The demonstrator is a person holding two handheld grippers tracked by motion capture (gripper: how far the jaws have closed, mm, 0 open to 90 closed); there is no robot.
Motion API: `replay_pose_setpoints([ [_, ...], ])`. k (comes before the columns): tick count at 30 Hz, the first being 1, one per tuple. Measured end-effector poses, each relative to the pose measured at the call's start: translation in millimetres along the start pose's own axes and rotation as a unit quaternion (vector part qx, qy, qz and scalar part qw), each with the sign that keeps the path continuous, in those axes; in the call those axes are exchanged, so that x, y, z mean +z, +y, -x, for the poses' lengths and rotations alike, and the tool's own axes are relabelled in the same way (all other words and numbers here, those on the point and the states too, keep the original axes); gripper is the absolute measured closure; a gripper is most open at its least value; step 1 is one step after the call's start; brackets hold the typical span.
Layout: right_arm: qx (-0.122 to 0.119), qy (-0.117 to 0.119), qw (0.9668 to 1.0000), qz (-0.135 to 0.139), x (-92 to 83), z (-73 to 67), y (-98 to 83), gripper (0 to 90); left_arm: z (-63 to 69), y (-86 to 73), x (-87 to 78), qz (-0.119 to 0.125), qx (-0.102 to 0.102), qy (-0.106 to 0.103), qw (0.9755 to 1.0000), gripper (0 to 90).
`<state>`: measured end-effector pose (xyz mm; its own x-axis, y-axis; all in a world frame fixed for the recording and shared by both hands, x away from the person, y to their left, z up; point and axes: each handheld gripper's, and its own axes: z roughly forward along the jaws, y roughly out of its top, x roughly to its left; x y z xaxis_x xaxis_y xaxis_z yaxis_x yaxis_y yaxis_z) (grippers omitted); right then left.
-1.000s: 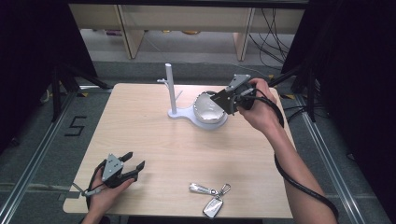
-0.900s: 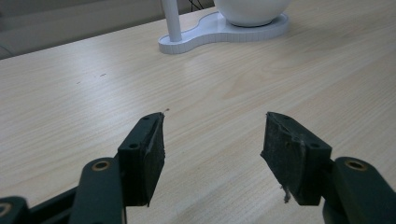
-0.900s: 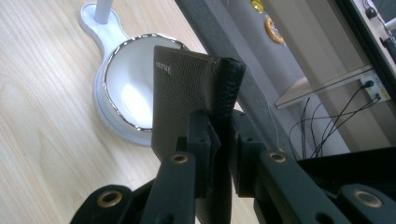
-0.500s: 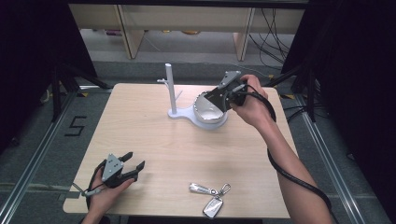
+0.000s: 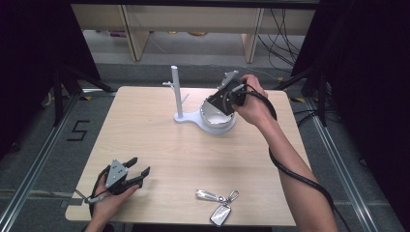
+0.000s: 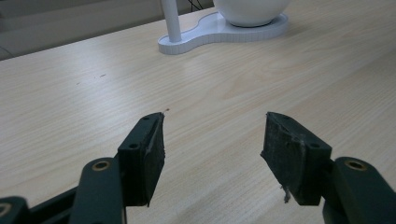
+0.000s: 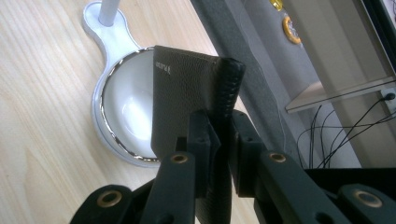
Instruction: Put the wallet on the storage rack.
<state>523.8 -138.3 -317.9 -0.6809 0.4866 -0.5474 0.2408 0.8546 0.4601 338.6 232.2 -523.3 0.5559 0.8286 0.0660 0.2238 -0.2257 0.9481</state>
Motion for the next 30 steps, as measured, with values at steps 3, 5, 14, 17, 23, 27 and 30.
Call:
replay_pose_setpoints([
  [3,-0.003,0.002,1.0000,-0.004,5.1,-0.3,2.4,81.4,-0.1,-0.1,-0.1,0.001,-0.001,0.000,1.0000,37.9],
  [5,-0.009,0.003,0.9999,-0.005,8.9,-0.6,4.1,81.4,-0.2,0.0,0.0,0.001,-0.001,-0.001,1.0000,37.9],
  [14,-0.010,0.009,0.9998,-0.014,21.7,-2.0,5.1,81.2,-0.2,0.1,-1.0,-0.002,-0.003,0.003,1.0000,37.9],
  [17,-0.008,0.012,0.9998,-0.014,25.1,-2.7,4.8,81.2,-0.4,-0.1,-0.1,0.001,-0.001,0.000,1.0000,37.9],
  [23,-0.014,0.010,0.9997,-0.019,30.8,-3.6,5.1,81.1,-0.3,0.0,-0.1,0.000,-0.001,0.001,1.0000,37.9],
  [27,-0.028,0.010,0.9992,-0.026,35.1,-3.6,5.1,81.0,-0.2,0.0,-0.1,0.000,0.000,0.001,1.0000,37.9],
  [30,-0.027,0.010,0.9991,-0.030,39.8,-6.1,5.5,81.0,-0.2,0.0,0.0,0.000,-0.001,0.001,1.0000,37.9],
])
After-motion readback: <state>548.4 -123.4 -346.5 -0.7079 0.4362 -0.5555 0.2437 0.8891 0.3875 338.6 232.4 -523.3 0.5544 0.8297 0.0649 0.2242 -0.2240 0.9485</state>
